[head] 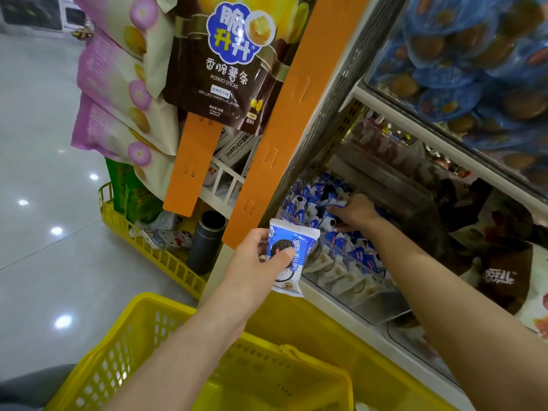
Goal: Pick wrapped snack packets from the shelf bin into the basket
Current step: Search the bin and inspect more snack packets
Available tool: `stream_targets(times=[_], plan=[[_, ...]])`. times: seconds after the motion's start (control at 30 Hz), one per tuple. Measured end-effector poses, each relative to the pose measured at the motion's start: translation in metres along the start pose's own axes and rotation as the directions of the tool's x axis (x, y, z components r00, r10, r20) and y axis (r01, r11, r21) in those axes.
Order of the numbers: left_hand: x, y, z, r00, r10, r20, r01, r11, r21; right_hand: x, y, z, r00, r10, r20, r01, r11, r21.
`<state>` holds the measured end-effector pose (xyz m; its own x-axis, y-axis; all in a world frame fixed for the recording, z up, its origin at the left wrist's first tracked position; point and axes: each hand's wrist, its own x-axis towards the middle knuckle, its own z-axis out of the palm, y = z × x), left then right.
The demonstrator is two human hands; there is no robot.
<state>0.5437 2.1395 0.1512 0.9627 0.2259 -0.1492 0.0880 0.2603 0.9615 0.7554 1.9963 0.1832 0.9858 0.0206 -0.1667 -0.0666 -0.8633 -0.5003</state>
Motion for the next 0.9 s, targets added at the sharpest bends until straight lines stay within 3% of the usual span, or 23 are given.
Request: stream_targets(times=[0.13,0.2,0.33,0.47,0.7,0.9], plan=[[0.001,-0.001,0.000,1.000,0.005,-0.003,-0.005,1.000,0.014,0.000,-0.007,0.004,0.991,-0.110,-0.080,0.093,0.978,-0.189],[0.001,-0.001,0.000,1.000,0.007,-0.004,-0.007,1.000,0.019,-0.002,-0.008,0.005,0.991,-0.122,-0.054,0.108,0.971,-0.212],[0.002,-0.002,0.001,1.000,-0.001,0.000,0.001,1.000,0.015,-0.004,-0.001,-0.004,0.988,-0.042,0.149,0.023,0.991,0.129],[0.001,-0.003,0.003,1.000,-0.005,0.000,0.005,1.000,0.016,-0.006,0.007,-0.008,0.989,-0.093,0.112,0.070,0.978,0.195],[0.000,-0.006,0.002,1.000,-0.012,-0.004,0.012,0.999,0.044,-0.002,-0.008,0.003,0.994,-0.110,-0.011,0.109,0.990,-0.090],[0.000,-0.004,0.002,1.000,-0.005,0.000,0.005,0.999,0.042,-0.005,-0.019,0.005,0.989,-0.143,-0.046,0.106,0.884,-0.455]])
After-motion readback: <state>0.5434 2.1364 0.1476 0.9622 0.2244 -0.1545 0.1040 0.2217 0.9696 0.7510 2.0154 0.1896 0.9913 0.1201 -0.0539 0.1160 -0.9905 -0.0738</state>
